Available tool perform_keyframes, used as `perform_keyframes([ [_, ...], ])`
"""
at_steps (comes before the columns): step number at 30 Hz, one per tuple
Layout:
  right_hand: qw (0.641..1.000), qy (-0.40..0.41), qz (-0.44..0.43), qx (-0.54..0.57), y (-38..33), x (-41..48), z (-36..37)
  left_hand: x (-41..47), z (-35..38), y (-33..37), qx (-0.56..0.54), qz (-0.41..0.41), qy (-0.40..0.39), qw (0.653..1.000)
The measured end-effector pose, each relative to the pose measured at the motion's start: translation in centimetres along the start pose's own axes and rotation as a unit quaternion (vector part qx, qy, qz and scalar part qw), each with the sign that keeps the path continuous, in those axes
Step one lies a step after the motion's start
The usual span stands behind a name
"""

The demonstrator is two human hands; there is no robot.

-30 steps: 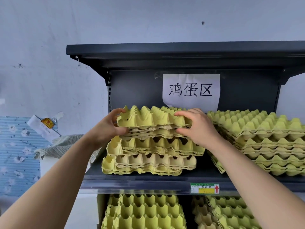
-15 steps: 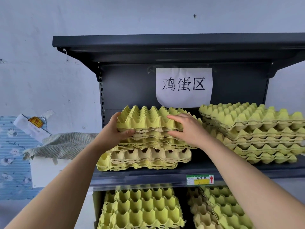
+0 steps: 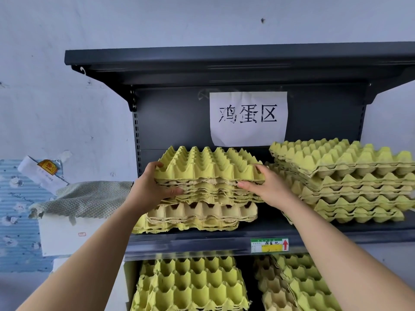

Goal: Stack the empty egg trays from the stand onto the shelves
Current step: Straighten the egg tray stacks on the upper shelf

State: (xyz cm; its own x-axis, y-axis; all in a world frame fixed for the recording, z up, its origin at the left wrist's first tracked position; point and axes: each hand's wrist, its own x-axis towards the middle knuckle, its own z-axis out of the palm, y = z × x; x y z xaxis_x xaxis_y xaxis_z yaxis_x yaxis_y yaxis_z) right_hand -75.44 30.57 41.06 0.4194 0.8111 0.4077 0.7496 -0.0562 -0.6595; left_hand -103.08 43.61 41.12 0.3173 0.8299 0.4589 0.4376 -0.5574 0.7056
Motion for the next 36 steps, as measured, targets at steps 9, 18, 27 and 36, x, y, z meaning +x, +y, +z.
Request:
perform_keyframes([
  [9, 0.995, 0.086, -0.035, -0.019, -1.9, 1.2, -1.1, 0.5, -0.5, -0.2, -0.142, 0.014, 0.018, 0.990],
  [18, 0.995, 0.082, -0.030, -0.054, -1.3, 0.2, -0.7, 0.7, -0.4, -0.4, -0.038, 0.035, -0.003, 0.999],
  [27, 0.992, 0.115, -0.048, -0.008, -2.2, 0.3, -1.3, 1.6, -1.3, 0.4, -0.089, 0.061, 0.033, 0.994],
  [36, 0.993, 0.095, -0.073, 0.005, -4.1, 0.0, 2.1, 0.5, -4.5, -1.6, -0.097, 0.035, 0.047, 0.994],
])
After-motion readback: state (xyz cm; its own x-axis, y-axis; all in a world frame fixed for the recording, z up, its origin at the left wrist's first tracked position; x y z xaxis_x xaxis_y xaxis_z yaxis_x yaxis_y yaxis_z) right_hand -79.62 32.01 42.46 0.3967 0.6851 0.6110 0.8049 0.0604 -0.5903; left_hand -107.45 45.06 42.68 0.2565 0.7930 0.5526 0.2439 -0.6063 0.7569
